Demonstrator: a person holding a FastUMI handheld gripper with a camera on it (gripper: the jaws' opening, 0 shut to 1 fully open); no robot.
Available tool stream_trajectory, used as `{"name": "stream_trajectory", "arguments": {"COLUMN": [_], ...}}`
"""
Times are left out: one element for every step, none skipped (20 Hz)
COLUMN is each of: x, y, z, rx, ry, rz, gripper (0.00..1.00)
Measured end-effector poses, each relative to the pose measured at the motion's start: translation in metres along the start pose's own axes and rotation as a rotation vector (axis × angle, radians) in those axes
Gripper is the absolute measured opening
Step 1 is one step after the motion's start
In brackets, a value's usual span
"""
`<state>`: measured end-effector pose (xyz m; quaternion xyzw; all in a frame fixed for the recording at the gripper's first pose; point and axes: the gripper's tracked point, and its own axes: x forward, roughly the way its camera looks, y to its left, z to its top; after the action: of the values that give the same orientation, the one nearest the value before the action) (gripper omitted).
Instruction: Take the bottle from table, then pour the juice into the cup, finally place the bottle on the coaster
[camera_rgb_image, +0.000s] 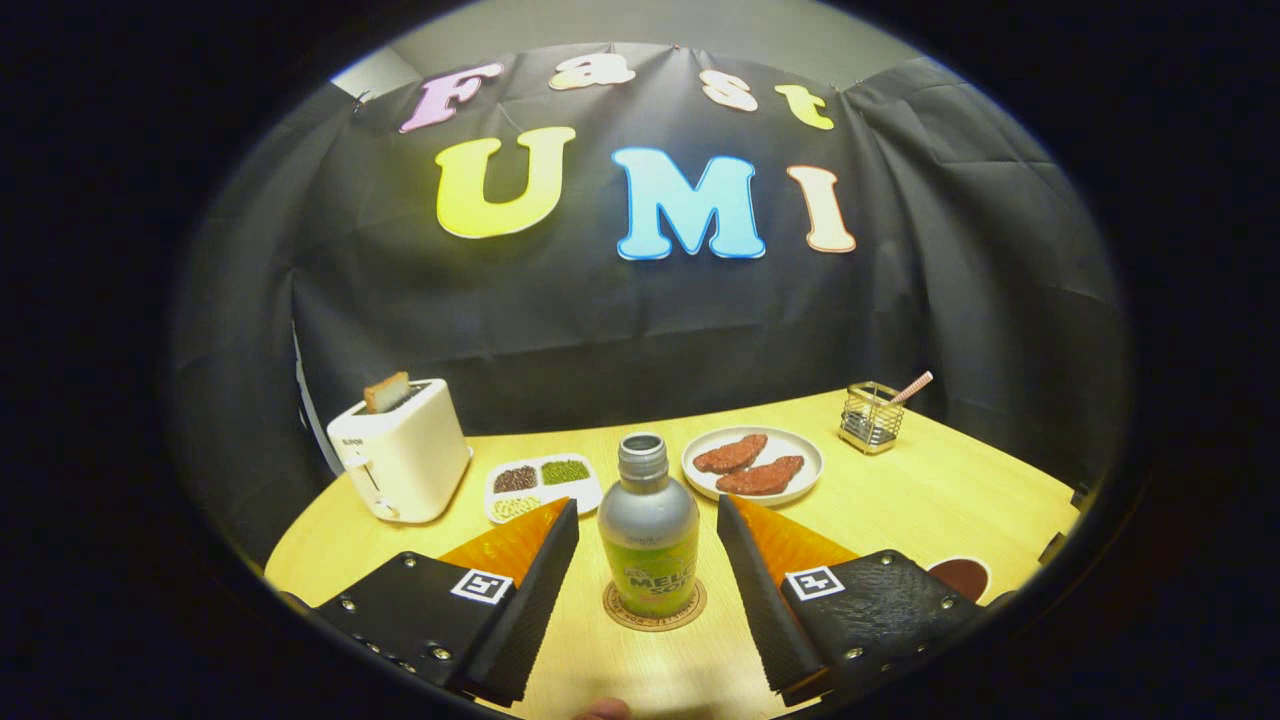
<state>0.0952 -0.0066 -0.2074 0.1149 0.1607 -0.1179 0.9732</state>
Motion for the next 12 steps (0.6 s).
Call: {"name": "stream_trajectory", "arguments": {"x": [-0.005, -0.011, -0.016, -0.022, -0.028, -0.034, -0.040, -0.046, -0.052, -0.057, -0.063, -0.069], "y": [0.002, 0.004, 0.004, 0.007, 0.008, 0.010, 0.011, 0.011, 0.013, 0.012, 0.012, 0.011], "z": [0.007, 0.015, 0.022, 0.032, 0.041, 0.050, 0.058, 0.066, 0.074, 0.082, 0.090, 0.097], "rx": [0.000, -0.004, -0.007, -0.008, -0.009, -0.011, -0.013, -0.014, -0.015, -0.015, -0.014, -0.013], "ry": [-0.010, -0.023, -0.034, -0.047, -0.059, -0.071, -0.084, -0.097, -0.109, -0.121, -0.132, -0.141], "rz": [0.012, 0.023, 0.034, 0.048, 0.059, 0.069, 0.080, 0.088, 0.096, 0.102, 0.107, 0.113], "gripper": [0.84, 0.85, 0.84, 0.84, 0.84, 0.84, 0.84, 0.84, 0.84, 0.84, 0.84, 0.84]}}
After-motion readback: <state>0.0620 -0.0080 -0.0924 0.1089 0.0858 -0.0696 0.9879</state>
